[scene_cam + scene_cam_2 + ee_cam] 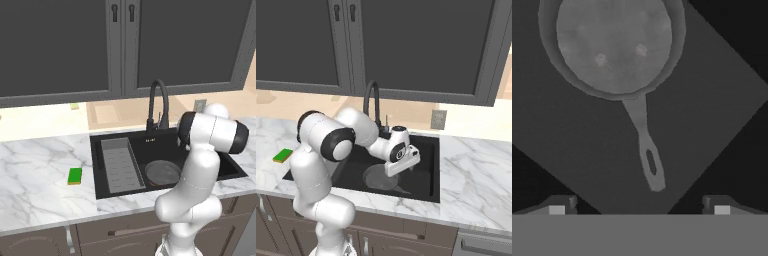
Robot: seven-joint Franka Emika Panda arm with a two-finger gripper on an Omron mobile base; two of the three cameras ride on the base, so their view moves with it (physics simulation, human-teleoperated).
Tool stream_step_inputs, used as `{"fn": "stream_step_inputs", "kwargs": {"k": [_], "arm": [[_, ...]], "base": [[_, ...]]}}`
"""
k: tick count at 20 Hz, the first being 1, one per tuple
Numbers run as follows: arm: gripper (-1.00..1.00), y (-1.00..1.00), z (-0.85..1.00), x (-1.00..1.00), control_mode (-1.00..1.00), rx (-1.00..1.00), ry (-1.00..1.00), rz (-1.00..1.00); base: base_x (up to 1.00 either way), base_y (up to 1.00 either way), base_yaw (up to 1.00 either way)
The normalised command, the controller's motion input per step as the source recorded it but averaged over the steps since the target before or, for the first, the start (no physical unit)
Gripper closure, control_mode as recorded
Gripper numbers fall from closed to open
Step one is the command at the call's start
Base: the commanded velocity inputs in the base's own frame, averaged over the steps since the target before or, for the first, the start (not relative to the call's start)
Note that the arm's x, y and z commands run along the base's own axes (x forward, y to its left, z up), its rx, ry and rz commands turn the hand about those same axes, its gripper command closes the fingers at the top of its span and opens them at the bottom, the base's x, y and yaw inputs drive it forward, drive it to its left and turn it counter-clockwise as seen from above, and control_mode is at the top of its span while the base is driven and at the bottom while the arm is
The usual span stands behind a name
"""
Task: Pick the pan and sponge and place them into the sink. Then turn on the water.
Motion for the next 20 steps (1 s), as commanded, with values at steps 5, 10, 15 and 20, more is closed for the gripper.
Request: {"fn": "stream_step_inputs", "kwargs": {"k": [5,10,15,20], "arm": [[-1.00,0.00,0.39,0.00,-1.00,0.02,0.00,-0.13],[-1.00,0.00,0.34,-0.14,-1.00,0.01,0.00,-0.12],[-1.00,0.00,0.21,-0.50,-1.00,0.01,0.00,-0.09],[-1.00,0.00,0.18,-0.59,-1.00,0.04,-0.01,-0.11]], "base": [[0.00,0.00,0.00],[0.00,0.00,0.00],[0.00,0.00,0.00],[0.00,0.00,0.00]]}}
